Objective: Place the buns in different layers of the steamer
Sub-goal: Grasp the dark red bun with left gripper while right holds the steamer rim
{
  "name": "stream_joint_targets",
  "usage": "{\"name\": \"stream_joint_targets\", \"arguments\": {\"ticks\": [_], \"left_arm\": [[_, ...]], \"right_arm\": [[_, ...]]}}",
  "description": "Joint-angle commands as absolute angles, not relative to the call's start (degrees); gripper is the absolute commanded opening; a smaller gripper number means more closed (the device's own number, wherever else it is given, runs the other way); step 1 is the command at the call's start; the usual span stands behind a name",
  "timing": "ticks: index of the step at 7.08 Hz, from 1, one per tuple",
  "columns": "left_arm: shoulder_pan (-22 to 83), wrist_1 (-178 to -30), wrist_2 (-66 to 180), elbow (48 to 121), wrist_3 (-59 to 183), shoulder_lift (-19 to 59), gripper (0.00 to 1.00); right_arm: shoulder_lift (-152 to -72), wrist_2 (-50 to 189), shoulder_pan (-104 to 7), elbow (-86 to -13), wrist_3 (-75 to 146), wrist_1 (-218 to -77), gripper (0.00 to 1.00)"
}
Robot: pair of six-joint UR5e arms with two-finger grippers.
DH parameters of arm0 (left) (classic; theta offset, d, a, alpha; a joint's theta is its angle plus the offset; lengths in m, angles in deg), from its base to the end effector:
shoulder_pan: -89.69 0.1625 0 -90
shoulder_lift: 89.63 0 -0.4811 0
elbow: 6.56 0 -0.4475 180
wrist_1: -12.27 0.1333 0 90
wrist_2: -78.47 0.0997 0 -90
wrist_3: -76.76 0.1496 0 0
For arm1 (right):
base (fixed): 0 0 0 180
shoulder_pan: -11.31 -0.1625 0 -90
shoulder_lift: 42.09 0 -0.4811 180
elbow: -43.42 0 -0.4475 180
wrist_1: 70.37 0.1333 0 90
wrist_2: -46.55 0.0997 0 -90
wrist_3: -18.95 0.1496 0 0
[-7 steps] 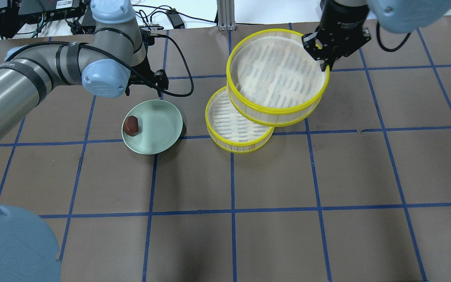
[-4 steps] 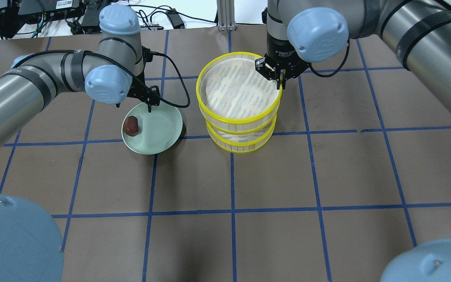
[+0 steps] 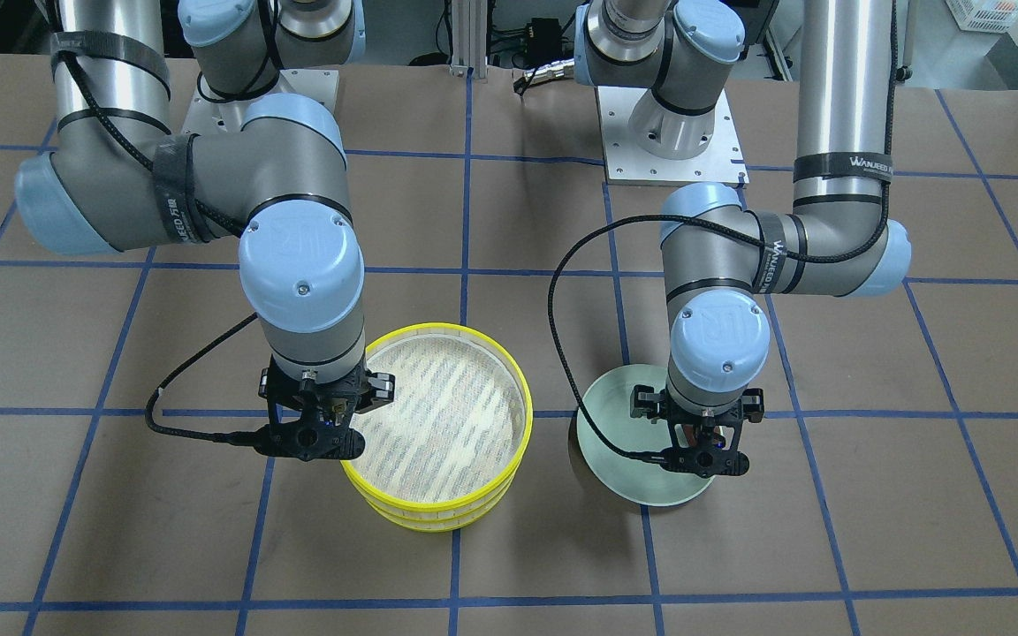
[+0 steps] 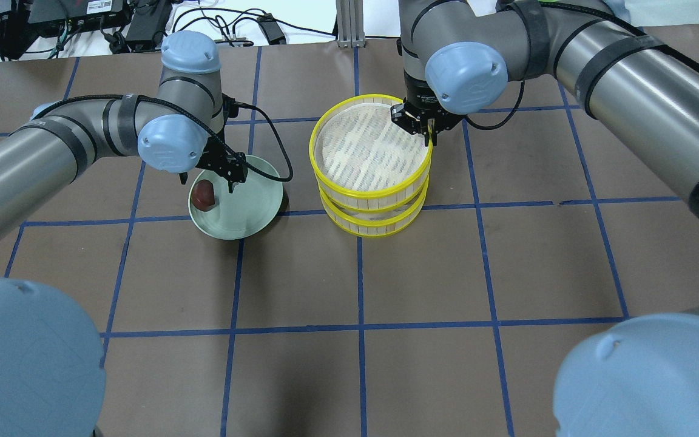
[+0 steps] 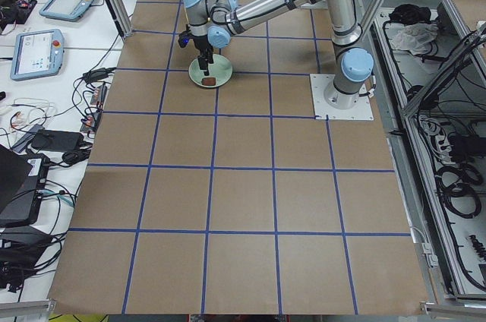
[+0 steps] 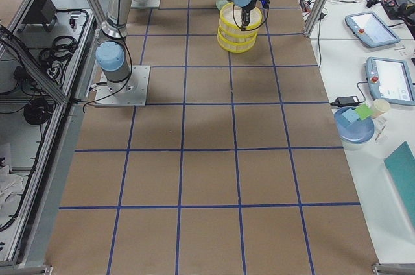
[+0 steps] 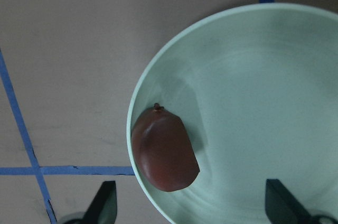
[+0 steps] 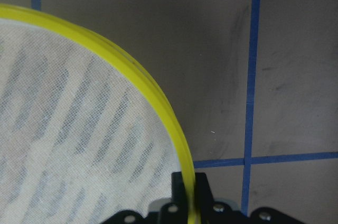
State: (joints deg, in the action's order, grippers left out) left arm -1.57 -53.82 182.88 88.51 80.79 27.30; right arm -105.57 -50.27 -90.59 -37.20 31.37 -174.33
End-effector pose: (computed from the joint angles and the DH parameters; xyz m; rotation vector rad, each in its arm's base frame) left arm -0.1109 -0.6734 0.1968 0.1590 2.8820 0.2129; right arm 0.2644 -0.6942 0.3073 -0.0087 -3.0133 -0.0439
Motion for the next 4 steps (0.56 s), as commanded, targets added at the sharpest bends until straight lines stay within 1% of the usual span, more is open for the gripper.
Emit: {"name": "stream_joint_targets", "arguments": {"ticks": [1, 4], "left_arm": [[-0.15, -53.83, 182.79, 88.54, 81.42, 28.14, 1.0], [0.12, -53.65, 182.71, 88.54, 81.33, 29.72, 1.0]], "right_arm": [[-104.32, -50.66, -90.56, -37.36, 31.34, -175.48, 0.0], [-104.31, -50.74, -90.47, -39.98, 31.16, -178.12, 0.0]]}}
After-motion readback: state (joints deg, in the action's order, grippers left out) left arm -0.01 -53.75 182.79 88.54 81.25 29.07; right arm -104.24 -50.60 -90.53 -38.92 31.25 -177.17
